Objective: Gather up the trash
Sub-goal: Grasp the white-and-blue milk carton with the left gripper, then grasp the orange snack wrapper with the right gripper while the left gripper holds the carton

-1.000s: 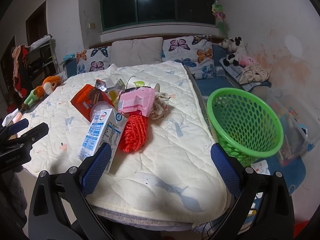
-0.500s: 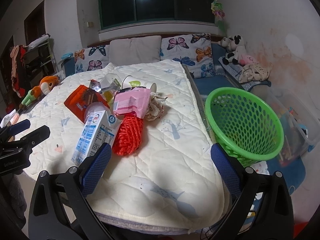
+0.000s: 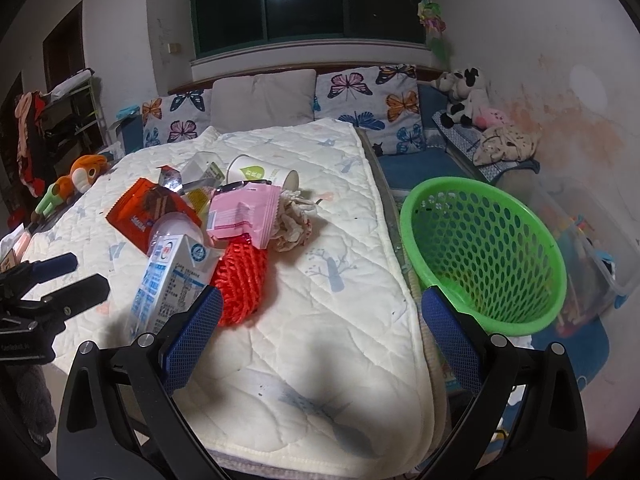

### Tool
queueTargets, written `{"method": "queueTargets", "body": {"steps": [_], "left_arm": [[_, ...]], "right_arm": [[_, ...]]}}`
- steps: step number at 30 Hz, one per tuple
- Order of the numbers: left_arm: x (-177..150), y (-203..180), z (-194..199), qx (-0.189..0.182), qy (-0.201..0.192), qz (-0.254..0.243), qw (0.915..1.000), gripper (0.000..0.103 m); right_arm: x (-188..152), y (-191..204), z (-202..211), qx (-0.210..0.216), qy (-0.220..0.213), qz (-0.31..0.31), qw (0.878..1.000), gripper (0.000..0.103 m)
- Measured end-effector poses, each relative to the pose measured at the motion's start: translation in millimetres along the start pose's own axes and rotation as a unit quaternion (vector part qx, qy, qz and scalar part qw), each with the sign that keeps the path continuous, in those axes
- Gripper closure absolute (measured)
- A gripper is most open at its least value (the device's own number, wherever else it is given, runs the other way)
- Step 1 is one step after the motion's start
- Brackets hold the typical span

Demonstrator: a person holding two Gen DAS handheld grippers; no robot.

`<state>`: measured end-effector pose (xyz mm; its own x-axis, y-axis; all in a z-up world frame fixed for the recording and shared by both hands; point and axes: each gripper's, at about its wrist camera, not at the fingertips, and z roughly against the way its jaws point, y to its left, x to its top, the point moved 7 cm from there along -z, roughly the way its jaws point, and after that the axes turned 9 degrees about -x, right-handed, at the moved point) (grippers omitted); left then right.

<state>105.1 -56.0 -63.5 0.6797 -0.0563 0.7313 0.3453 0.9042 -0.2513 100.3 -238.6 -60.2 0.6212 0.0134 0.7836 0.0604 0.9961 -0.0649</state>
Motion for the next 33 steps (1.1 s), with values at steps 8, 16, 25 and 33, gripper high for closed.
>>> {"method": "queueTargets", "body": {"steps": [8,16,25,33], "left_arm": [[0.7,-8.4,-39.2,-0.04,0.04,-0.007,0.9984,0.007],[-0.4,-9.4,-61.7,-0.08,0.065,0.008,0.9946,0.009],[-5.4,-9.2,-70.4,-0.112,0.077,0.028,0.9903,0.04],[-8.3,-9.6,-47.9,-0.118,0.057,0.024,0.991,0.041]], "right_arm": [[0.0,-2.6,-12.6,0.008,0.011,0.001,1.0,0.005],[2.3,-1.7,-21.6,0.019,0.019,-0.001,1.0,0.005],[6.3,3.8,-23.2,0.03,0.019,0.006,0.999,0.005],[12.9,9.9,-21.9,0.047,0.018,0.007,0.999,0.005]]}}
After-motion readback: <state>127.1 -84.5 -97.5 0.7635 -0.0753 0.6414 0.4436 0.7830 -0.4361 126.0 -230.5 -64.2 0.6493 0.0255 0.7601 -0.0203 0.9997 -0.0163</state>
